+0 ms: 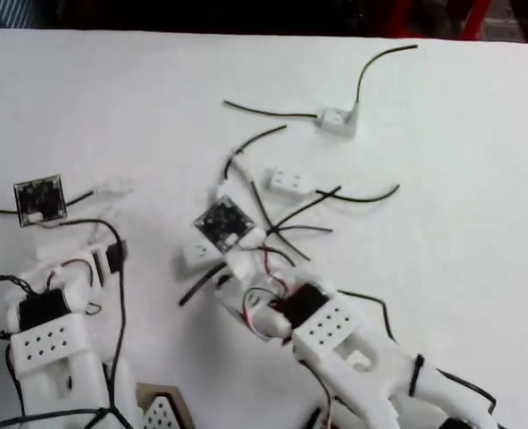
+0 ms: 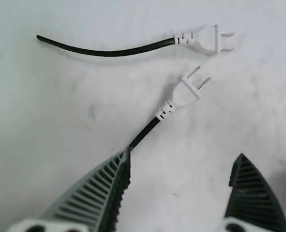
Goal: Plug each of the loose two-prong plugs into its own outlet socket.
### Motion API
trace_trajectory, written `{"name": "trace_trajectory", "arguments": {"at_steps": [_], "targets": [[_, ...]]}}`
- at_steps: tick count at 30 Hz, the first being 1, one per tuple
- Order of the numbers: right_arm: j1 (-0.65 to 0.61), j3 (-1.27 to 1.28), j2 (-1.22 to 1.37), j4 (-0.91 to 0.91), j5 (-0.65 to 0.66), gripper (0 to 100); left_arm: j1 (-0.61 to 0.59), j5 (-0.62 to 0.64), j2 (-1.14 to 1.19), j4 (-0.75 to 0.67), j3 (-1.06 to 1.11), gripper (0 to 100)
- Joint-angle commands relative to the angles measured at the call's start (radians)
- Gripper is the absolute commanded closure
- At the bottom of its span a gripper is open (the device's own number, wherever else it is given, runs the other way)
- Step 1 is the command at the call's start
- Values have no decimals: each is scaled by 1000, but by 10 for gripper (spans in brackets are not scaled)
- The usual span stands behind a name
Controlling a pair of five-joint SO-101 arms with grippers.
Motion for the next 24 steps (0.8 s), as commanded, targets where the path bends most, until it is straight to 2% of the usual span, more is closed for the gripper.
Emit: {"name": "trace_trajectory", "arguments": {"at_steps": [1, 11, 17, 24], "targets": [[-7, -51, 35, -51, 12, 982, -8, 9, -25, -20, -3, 676], [-7, -52, 59, -88, 37, 982, -8, 6, -25, -17, -3, 676], [-7, -137, 62, -2, 32, 982, -8, 6, -25, -17, -3, 676], [-7, -152, 84, 5, 38, 982, -8, 6, -25, -18, -2, 676]]}}
